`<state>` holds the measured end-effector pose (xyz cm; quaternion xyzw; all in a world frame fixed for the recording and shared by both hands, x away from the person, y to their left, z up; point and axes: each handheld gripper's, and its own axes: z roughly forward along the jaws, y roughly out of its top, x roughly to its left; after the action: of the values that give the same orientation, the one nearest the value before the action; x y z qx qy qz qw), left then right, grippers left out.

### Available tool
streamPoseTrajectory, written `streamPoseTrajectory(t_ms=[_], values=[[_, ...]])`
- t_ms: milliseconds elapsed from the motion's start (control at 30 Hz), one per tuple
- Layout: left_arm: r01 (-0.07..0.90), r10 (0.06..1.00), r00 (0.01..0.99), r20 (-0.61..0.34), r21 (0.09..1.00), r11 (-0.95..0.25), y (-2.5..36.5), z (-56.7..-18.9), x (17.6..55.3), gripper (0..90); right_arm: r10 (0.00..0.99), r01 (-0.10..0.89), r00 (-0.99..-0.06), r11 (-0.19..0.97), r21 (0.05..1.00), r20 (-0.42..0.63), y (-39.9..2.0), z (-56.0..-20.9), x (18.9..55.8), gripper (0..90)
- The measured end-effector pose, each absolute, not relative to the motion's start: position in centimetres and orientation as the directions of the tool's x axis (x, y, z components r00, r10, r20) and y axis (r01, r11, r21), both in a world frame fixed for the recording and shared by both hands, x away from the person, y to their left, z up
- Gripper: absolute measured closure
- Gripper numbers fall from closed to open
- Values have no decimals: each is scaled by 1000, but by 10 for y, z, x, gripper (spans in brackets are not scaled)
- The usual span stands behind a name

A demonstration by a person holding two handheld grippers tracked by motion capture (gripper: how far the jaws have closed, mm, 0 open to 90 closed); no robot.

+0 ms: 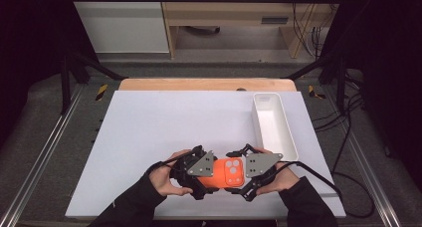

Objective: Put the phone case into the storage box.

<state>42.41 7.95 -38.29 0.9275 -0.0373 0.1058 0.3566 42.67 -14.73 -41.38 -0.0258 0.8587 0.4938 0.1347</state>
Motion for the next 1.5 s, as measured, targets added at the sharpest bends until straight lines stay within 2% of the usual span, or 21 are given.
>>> streamPoseTrajectory(t_ms=[733,1500], values=[[-149,-18,978,206,645,-750,79,-387,424,154,23,-213,-966,501,839,-259,-146,-416,425,146],[-113,-21,989,145,661,-742,79,-389,426,149,4,-148,-985,505,850,-173,-148,-414,428,164]])
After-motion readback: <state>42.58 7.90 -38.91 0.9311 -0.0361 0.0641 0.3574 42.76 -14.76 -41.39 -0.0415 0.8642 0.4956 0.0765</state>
